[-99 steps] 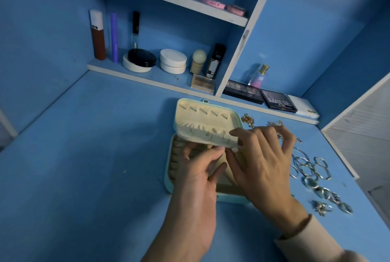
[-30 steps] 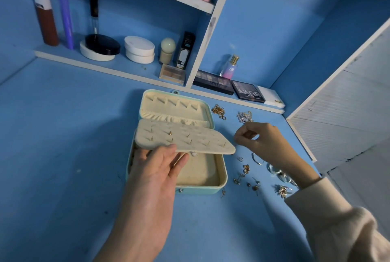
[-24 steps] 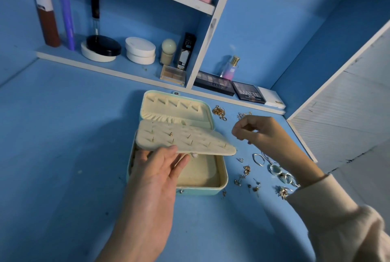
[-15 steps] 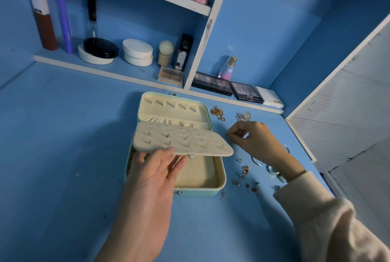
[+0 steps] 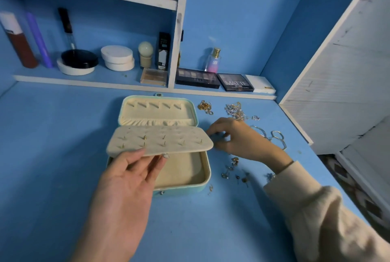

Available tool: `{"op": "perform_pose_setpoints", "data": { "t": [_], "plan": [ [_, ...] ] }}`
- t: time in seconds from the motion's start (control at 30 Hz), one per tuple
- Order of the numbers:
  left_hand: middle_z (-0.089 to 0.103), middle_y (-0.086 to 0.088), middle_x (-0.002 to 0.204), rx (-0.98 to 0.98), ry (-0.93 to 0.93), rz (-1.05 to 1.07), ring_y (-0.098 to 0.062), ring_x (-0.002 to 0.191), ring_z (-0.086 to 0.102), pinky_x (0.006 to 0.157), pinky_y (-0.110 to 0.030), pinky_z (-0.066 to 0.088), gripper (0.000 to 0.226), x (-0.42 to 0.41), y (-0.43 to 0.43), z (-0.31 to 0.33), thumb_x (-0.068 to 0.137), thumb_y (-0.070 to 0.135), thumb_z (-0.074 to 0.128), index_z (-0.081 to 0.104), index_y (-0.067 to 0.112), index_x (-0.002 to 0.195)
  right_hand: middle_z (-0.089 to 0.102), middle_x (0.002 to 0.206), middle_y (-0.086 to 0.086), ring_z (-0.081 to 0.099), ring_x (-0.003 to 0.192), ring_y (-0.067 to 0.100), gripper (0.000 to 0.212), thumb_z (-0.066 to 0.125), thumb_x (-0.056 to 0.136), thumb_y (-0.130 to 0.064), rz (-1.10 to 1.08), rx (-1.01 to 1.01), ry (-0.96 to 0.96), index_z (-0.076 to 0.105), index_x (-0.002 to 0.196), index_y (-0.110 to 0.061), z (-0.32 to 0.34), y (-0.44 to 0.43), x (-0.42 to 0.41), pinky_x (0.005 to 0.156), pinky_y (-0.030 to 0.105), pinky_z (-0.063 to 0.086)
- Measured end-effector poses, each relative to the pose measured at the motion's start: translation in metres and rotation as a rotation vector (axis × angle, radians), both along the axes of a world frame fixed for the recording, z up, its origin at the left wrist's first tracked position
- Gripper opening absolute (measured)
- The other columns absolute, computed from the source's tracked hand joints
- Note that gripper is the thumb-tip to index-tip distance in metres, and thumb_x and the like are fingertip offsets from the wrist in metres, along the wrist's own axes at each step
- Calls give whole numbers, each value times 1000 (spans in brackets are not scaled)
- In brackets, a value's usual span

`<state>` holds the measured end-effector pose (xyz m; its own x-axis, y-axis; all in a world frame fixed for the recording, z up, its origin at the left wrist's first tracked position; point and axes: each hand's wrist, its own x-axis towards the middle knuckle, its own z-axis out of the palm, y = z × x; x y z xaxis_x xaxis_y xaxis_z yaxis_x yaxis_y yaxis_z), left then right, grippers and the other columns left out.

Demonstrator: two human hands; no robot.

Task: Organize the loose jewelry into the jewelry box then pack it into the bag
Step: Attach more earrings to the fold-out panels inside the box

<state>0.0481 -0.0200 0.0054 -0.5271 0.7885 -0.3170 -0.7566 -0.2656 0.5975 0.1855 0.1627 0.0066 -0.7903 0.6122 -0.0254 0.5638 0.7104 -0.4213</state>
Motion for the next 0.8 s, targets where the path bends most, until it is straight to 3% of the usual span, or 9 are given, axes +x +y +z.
{"op": "perform_pose_setpoints", "data": {
  "t": [0.13,0.3,0.47,0.8],
  "plan": [
    [69,-6,107,-31,-23,36,-19,107,65,92,-36,47,19,0,2,3,89,4,40,55,15,90,58,107,4,45,91,13,30,64,81,-11,17,25,17,70,108,-22,-6,0,0,79,18,33],
    [71,-5,106,-51,-3,40,-17,104,66,95,-36,46,21,3,2,5,90,4,40,58,15,91,60,105,1,50,97,19,21,68,80,-23,-38,75,37,73,100,-25,-9,-5,-4,82,33,43],
    [71,-6,108,-61,7,44,-17,105,66,97,-37,45,22,5,1,7,90,4,40,59,16,91,58,109,-2,47,105,19,19,66,82,-29,-64,146,-4,72,101,-27,-8,-10,-8,73,28,33],
    [70,-8,110,-60,3,51,-18,105,66,96,-38,45,22,5,2,7,90,5,40,59,15,94,63,98,-2,45,93,17,8,73,78,-23,-99,104,163,76,85,-24,-20,-12,-5,77,32,38]
  ]
}}
